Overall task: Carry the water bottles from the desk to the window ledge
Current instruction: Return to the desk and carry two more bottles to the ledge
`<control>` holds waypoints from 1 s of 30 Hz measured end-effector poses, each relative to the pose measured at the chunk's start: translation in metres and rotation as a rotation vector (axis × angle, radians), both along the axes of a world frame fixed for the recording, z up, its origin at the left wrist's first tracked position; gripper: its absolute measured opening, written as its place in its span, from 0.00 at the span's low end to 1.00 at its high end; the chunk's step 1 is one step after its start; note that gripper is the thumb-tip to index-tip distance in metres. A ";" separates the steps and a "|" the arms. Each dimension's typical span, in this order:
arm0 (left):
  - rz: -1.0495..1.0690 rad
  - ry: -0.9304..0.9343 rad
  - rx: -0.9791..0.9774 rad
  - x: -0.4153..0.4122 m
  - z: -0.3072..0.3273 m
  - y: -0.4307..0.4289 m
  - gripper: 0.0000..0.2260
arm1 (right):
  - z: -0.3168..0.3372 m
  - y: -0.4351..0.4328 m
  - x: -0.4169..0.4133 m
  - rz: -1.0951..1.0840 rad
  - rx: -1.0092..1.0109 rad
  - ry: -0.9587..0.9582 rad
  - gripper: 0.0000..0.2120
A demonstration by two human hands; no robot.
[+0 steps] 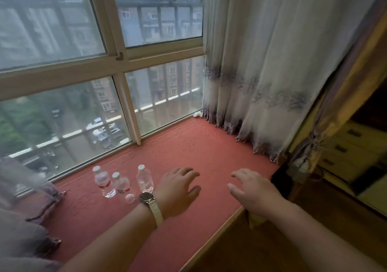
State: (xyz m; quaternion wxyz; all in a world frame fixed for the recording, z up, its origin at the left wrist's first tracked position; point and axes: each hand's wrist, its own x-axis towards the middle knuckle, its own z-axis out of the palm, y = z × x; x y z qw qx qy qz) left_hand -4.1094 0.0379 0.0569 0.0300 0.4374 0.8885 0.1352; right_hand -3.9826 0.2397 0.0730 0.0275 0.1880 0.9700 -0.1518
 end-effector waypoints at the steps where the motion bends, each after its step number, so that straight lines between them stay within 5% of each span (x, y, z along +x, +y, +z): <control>1: -0.024 -0.010 -0.011 0.008 0.001 0.014 0.21 | 0.000 0.010 0.014 -0.029 -0.007 0.007 0.26; 20: -0.443 -0.025 -0.111 0.246 0.020 0.307 0.21 | -0.002 0.237 0.319 -0.454 -0.067 0.097 0.25; 30: -0.666 0.063 -0.159 0.296 0.009 0.424 0.23 | -0.004 0.303 0.404 -0.615 -0.033 0.110 0.24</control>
